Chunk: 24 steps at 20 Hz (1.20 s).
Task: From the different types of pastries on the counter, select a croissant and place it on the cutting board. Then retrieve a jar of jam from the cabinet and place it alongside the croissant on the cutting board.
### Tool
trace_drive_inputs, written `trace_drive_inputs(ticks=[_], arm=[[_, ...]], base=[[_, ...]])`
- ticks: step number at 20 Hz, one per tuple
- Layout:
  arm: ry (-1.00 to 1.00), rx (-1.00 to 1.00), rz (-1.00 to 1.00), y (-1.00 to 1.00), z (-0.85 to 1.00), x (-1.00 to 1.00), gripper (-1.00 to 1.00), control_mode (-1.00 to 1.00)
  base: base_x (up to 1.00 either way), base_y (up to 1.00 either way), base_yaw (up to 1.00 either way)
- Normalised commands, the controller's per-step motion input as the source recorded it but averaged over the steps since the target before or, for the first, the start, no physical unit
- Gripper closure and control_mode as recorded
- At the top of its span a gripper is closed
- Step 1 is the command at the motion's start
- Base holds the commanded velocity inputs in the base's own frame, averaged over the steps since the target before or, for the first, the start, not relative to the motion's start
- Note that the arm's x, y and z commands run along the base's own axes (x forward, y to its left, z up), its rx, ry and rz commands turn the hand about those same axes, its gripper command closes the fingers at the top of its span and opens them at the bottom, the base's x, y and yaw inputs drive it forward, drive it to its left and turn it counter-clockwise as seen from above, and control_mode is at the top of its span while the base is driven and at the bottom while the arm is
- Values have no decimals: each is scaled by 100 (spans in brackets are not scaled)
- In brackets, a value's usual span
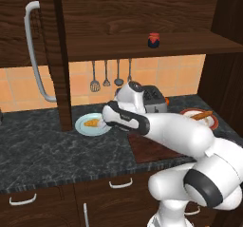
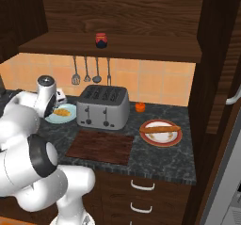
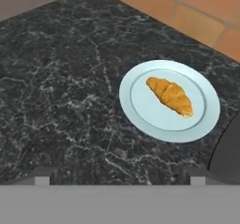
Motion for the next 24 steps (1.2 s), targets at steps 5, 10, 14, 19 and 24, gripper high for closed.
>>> trace_drive_inputs(ticks=[5,10,14,19,24], arm=[[0,-6,4,6,2,5,-100,-100],[-6,-19,0,17,0,14,-100,-100],[2,0,0,0,0,13,-100,-100],[14,-1,-1,6,0,64,-100,-100],[4,-13,0,19,2,56,-100,-100]], base=[[0,0,0],[0,0,0],[0,0,0],[0,0,0],[0,0,0]])
